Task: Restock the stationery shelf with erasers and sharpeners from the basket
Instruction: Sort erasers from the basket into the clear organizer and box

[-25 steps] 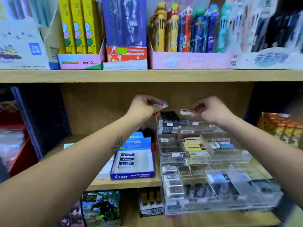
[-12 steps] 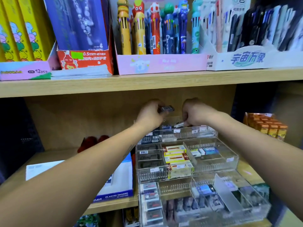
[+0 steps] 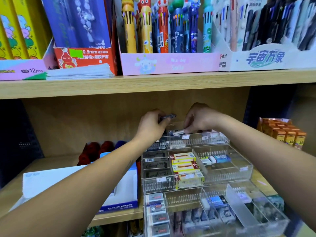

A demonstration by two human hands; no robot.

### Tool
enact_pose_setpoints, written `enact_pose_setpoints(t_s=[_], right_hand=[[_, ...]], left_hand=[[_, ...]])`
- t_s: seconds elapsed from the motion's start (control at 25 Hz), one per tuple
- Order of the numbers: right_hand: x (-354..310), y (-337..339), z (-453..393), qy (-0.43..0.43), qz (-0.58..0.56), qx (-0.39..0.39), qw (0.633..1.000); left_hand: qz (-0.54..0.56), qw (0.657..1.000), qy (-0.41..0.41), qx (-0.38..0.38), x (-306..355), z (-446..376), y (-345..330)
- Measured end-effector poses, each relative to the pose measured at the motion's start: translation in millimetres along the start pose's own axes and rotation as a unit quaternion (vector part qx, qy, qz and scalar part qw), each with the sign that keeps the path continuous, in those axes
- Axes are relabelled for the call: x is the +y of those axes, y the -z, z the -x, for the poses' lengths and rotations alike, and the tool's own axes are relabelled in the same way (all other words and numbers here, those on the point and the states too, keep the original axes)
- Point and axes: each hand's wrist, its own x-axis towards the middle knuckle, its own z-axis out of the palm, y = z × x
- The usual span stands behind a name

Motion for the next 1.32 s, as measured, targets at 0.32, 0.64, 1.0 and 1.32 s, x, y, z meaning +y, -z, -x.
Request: enact_pose_setpoints(t_s=[0.32, 0.64, 1.0, 1.32], right_hand=[[-9.6, -31.5, -20.9, -0.009, -0.012, 0.002, 1.000], [-5.6, -11.9, 2.5, 0.046, -0.144, 0.052, 0.987], [7.6, -2.6, 9.2, -0.032, -0.013, 0.087, 0.996], [8.9, -16.4, -10.5, -0.037, 0.086, 0.084, 0.992]], left_hand=[[0.064, 0.998, 0.026, -0.005, -10.8, -5.4, 1.3], [0.093, 0.995, 0.022, -0.040, -9.3, -6.5, 3.6], [-0.141, 0.978, -0.124, -0.094, -3.0, 3.1, 9.3], [-0.236, 0.950, -0.124, -0.159, -13.0, 4.6, -1.5]])
